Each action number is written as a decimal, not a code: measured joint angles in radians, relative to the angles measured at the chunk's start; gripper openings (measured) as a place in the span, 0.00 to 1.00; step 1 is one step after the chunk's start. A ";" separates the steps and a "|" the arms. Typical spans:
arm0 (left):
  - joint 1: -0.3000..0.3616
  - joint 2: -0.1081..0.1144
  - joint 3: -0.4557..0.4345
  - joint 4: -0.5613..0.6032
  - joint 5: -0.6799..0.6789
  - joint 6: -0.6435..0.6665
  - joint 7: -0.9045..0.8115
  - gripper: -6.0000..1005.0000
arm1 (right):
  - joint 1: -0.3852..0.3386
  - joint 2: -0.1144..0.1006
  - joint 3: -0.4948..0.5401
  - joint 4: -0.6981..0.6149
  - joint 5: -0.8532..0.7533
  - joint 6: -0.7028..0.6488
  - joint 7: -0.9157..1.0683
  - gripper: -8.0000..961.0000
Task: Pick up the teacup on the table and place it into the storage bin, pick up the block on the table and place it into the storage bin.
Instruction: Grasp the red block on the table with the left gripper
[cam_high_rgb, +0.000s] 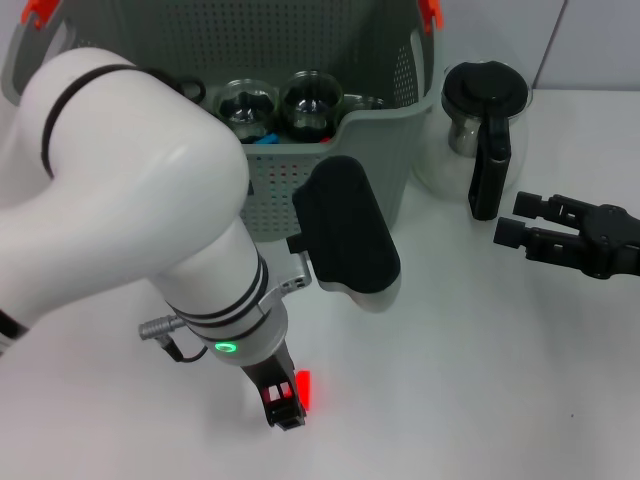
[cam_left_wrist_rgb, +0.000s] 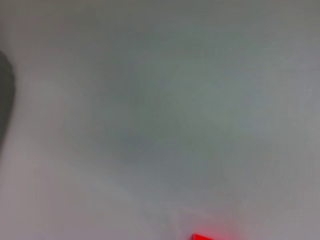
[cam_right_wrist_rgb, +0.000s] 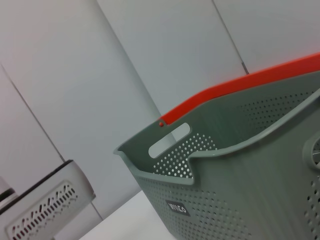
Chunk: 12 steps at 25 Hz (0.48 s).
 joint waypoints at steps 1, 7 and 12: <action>-0.001 0.000 0.007 -0.005 0.000 -0.008 0.001 0.32 | 0.000 0.000 0.000 0.000 0.000 0.000 0.000 0.92; -0.017 -0.001 0.027 -0.025 -0.002 -0.037 0.015 0.56 | 0.004 0.000 0.000 0.000 0.000 0.002 0.000 0.92; -0.033 -0.002 0.030 -0.044 -0.008 -0.040 0.030 0.74 | 0.003 0.000 0.000 0.000 0.000 0.003 0.000 0.92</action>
